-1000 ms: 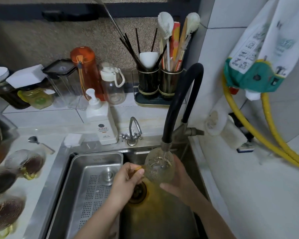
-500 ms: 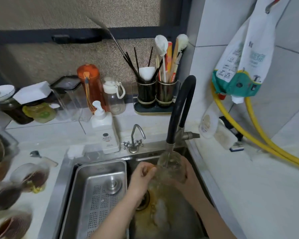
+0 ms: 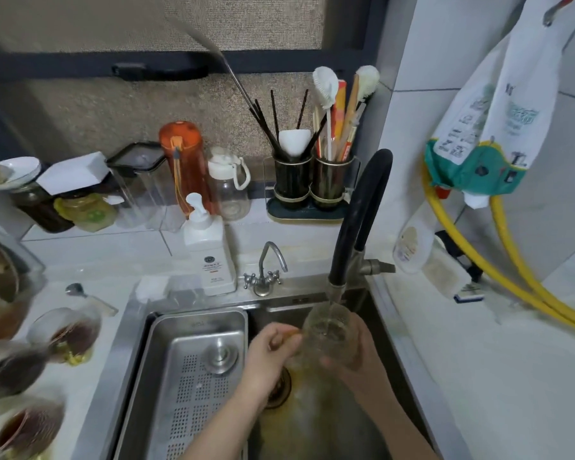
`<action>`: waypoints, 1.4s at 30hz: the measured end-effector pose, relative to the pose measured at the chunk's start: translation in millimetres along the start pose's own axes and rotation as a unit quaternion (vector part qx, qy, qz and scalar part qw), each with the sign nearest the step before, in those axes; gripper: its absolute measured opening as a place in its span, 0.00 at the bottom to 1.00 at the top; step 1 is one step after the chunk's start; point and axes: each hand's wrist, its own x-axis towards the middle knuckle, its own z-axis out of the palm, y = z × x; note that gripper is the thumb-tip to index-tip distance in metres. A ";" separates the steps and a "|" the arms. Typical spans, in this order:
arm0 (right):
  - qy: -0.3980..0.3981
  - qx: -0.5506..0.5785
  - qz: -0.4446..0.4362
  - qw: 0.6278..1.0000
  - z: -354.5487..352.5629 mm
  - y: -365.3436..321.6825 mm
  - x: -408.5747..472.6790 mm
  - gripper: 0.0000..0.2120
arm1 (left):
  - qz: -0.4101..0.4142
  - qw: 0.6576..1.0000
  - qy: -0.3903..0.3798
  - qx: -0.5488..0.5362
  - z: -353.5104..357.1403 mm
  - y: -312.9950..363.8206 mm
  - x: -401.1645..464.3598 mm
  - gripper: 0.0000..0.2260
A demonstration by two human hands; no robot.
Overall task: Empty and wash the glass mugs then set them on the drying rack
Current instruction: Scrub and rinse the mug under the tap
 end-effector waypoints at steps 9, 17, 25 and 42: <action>-0.031 0.019 0.007 0.999 -12.1 11.2 11.3 0.31 | -0.017 0.998 -0.028 -0.055 11.7 3.8 7.5 0.08; -0.040 0.010 0.033 0.999 -11.4 13.0 25.6 0.27 | 0.004 1.000 -0.001 -0.031 4.0 2.0 19.2 0.08; -0.060 0.061 0.055 0.995 0.0 28.0 15.0 0.33 | 0.009 1.000 0.003 -0.015 -16.6 1.4 8.7 0.08; -0.072 0.076 0.078 0.991 -6.3 35.5 11.0 0.35 | -0.031 0.999 0.008 0.006 2.0 -11.9 4.2 0.07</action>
